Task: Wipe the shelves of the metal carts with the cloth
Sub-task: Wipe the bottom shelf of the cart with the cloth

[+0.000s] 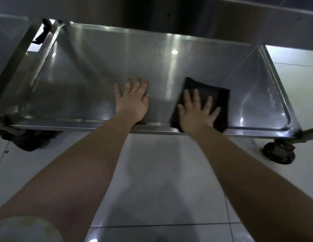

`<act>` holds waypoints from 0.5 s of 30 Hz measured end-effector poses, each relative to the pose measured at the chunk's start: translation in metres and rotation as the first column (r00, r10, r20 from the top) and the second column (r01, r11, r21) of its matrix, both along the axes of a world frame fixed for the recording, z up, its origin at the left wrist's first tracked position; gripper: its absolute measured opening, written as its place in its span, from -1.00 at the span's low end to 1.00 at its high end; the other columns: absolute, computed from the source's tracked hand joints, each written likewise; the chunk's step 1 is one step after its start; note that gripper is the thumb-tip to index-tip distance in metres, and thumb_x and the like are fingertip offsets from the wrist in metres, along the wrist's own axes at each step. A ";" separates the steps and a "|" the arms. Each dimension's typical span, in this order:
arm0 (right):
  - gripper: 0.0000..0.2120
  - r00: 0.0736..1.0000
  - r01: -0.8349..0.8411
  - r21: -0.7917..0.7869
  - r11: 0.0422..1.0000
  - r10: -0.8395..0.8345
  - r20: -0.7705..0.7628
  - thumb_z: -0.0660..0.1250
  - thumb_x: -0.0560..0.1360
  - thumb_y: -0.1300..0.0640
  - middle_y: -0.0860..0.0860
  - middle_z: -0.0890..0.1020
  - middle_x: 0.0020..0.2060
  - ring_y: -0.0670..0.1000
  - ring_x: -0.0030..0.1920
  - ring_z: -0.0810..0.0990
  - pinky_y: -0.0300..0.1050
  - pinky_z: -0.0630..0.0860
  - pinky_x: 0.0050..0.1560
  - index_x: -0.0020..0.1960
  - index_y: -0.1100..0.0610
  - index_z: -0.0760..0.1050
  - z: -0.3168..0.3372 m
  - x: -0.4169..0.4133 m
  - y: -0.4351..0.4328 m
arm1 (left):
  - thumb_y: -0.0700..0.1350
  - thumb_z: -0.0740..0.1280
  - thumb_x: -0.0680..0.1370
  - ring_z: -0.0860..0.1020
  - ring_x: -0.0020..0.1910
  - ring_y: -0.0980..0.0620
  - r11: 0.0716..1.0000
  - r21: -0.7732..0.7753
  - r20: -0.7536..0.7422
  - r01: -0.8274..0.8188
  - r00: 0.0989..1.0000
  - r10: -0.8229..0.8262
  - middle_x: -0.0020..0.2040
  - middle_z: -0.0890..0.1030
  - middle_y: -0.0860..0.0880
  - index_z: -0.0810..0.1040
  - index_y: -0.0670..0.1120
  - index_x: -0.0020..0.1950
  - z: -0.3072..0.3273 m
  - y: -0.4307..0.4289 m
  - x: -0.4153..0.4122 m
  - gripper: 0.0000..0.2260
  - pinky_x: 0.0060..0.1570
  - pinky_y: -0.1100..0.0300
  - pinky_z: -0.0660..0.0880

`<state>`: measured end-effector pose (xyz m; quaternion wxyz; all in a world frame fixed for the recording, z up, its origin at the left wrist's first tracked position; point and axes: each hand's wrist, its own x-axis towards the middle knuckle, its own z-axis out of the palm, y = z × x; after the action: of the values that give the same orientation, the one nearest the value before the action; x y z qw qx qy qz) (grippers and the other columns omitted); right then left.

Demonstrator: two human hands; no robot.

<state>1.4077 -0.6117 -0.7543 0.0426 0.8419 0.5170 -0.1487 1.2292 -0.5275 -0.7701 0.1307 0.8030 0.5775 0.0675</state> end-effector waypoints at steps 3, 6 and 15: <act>-0.47 0.975 -0.216 -0.022 0.976 0.215 -0.050 -0.21 0.64 -0.21 -0.14 -0.34 0.54 0.25 0.51 -0.39 0.46 -0.33 0.38 0.54 -0.20 -0.34 0.004 -0.061 0.009 | -0.11 0.10 0.66 -0.07 0.58 -0.08 0.997 -0.002 0.396 -0.075 0.916 0.070 0.60 0.06 -0.02 0.18 0.03 0.56 0.013 -0.002 -0.012 -0.55 0.50 -0.15 -0.19; -0.46 0.929 -0.327 0.052 0.944 0.331 -0.164 -0.14 0.65 -0.19 -0.16 -0.25 0.56 0.18 0.53 -0.36 0.37 -0.36 0.42 0.57 -0.20 -0.23 0.007 -0.078 0.009 | -0.17 0.16 0.62 -0.08 0.57 -0.13 0.997 0.042 0.418 -0.068 0.907 0.044 0.59 0.10 -0.10 0.27 -0.03 0.53 0.025 -0.015 -0.015 -0.55 0.51 -0.06 -0.23; -0.52 0.962 -0.196 0.204 0.959 0.228 -0.151 -0.09 0.69 -0.01 -0.05 0.04 0.59 0.05 0.58 -0.10 0.09 -0.15 0.54 0.59 0.00 0.00 -0.003 0.041 -0.031 | 0.20 -0.13 0.64 -0.34 0.53 -0.17 0.990 -0.142 -0.172 0.026 0.984 -0.050 0.59 -0.27 -0.07 -0.21 0.03 0.59 0.015 -0.066 0.085 -0.43 0.40 -0.35 -0.31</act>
<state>1.4490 -0.6431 -0.7574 -0.0659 0.7655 0.6179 -0.1667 1.3142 -0.5940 -0.7549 0.1363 0.8056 0.5746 -0.0464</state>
